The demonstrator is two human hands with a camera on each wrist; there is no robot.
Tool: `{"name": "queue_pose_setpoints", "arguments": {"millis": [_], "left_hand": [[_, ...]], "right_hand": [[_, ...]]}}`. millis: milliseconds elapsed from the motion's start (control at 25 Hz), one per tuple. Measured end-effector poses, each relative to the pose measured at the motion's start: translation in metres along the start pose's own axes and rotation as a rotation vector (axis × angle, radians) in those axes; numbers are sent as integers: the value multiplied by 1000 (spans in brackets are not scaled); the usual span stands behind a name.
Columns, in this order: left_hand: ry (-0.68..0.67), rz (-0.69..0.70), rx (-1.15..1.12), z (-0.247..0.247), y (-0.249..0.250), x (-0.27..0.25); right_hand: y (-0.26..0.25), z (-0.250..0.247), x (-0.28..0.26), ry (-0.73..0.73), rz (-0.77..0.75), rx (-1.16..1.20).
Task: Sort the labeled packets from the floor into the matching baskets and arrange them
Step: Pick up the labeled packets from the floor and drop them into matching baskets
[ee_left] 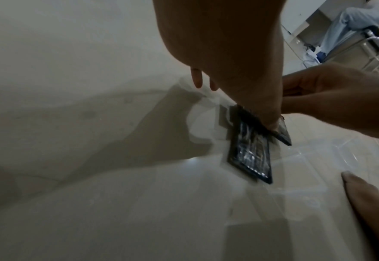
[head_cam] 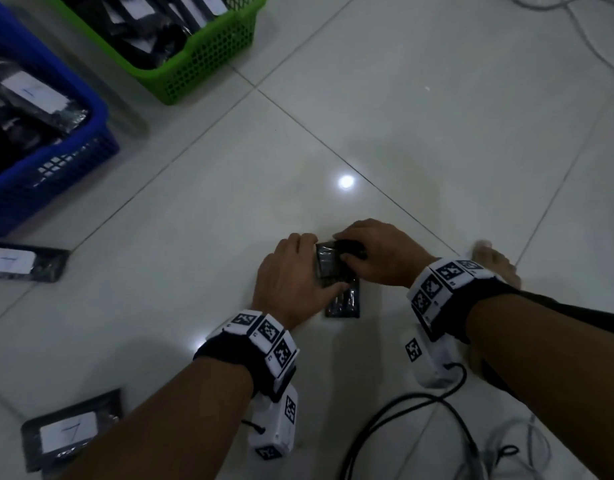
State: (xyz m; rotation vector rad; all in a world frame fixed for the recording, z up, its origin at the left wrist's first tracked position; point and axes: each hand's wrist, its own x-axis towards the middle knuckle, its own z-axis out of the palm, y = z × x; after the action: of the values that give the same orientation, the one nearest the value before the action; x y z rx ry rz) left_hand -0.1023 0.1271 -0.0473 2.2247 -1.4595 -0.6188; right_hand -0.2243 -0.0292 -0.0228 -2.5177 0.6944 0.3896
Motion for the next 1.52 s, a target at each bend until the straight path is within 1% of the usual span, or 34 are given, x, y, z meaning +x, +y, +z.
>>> {"name": "queue_pose_setpoints", "arguments": {"millis": [120, 200, 240, 360, 400, 440, 560, 640, 680, 720, 800, 880, 920, 1000, 1040, 1080, 1160, 1280, 1400, 1480, 1520], "left_hand": [[-34, -66, 1, 3, 14, -1], [-78, -96, 15, 7, 20, 1], [-81, -109, 16, 6, 20, 1], [-96, -96, 48, 11, 27, 7], [-108, -84, 86, 12, 28, 9], [-116, -66, 126, 13, 30, 11], [-102, -12, 172, 15, 32, 19], [-74, -2, 148, 9, 29, 23], [-55, -22, 119, 4, 25, 26], [-30, -61, 76, -3, 21, 27], [25, -187, -67, -19, 4, 30], [95, -362, -300, -33, -16, 34], [140, -482, -474, -38, -26, 37], [197, -750, -952, -52, -47, 42], [176, -837, -1190, -59, -54, 43], [157, -878, -1361, -65, -63, 42], [157, -881, -1498, -78, -80, 37], [210, -870, -1603, -94, -101, 25], [275, -839, -1595, -113, -107, 18], [346, -803, -1592, -130, -111, 17], [364, -791, -1589, -134, -110, 21]], "right_hand": [[10, 0, -12, -27, -4, -16], [18, 0, -20, -42, 60, 14], [18, 0, -18, 2, 92, 72], [25, -5, -11, 321, 264, 293], [24, -10, -9, 397, 332, 353], [23, -14, -8, 441, 391, 413], [19, -25, -4, 507, 513, 659], [15, -33, 2, 520, 561, 867], [12, -36, 6, 506, 581, 957], [8, -38, 10, 488, 598, 1027], [-5, -43, 21, 433, 599, 1104], [-19, -41, 33, 379, 560, 1110], [-24, -39, 39, 341, 545, 1105], [-39, -37, 52, 243, 534, 1145], [-45, -36, 58, 205, 535, 1219], [-52, -36, 64, 182, 529, 1318], [-61, -36, 74, 156, 530, 1476], [-75, -38, 88, 87, 529, 1498], [-92, -48, 99, 46, 425, 1503], [-108, -58, 109, 57, 359, 1493], [-110, -61, 110, 78, 355, 1487]]}}
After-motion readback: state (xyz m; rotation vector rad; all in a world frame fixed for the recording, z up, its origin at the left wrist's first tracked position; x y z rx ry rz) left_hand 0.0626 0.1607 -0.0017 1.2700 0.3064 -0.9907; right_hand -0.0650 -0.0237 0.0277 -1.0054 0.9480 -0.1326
